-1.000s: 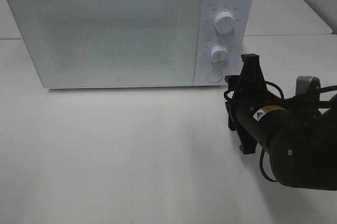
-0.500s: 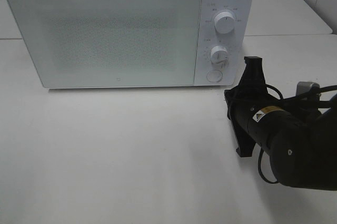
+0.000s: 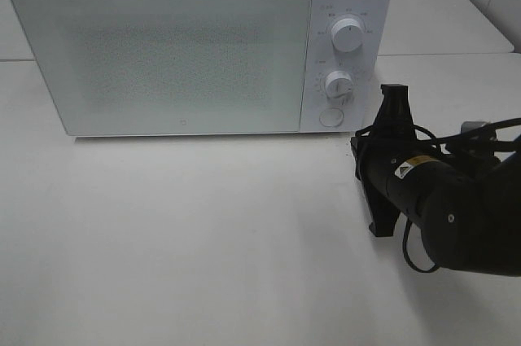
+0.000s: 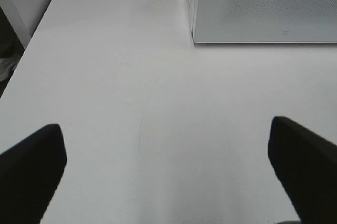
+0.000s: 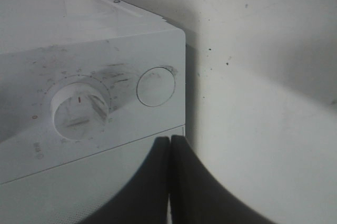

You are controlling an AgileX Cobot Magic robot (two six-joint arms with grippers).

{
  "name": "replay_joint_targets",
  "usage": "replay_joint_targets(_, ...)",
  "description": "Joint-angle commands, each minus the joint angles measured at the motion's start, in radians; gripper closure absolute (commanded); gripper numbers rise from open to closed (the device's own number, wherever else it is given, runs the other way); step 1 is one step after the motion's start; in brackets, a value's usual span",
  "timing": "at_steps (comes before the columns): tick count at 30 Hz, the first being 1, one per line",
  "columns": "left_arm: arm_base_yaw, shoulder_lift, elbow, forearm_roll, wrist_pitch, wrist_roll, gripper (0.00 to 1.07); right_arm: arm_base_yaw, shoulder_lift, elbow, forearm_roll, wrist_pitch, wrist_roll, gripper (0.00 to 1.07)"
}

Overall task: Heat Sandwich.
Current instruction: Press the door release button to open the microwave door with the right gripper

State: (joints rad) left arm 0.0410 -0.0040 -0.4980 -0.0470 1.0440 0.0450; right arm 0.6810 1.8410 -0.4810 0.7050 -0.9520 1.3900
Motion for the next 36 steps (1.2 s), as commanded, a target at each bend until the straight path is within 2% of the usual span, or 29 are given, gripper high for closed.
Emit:
replay_joint_targets(1,0.003,-0.027,0.004,-0.007,-0.016,0.000,0.05,-0.036,0.023,-0.044,-0.051,0.018,-0.011,1.06)
replay_joint_targets(10,0.003,-0.027,0.004,-0.007,-0.016,0.000,0.05,-0.044,0.104,-0.119,-0.070,0.018,0.008,1.07)
replay_joint_targets(21,0.003,-0.027,0.004,-0.007,-0.016,0.000,0.05,-0.114,0.175,-0.217,-0.123,0.033,0.003,1.07)
replay_joint_targets(36,0.003,-0.027,0.004,-0.007,-0.016,0.000,0.05,-0.135,0.274,-0.336,-0.133,0.078,0.000,1.07)
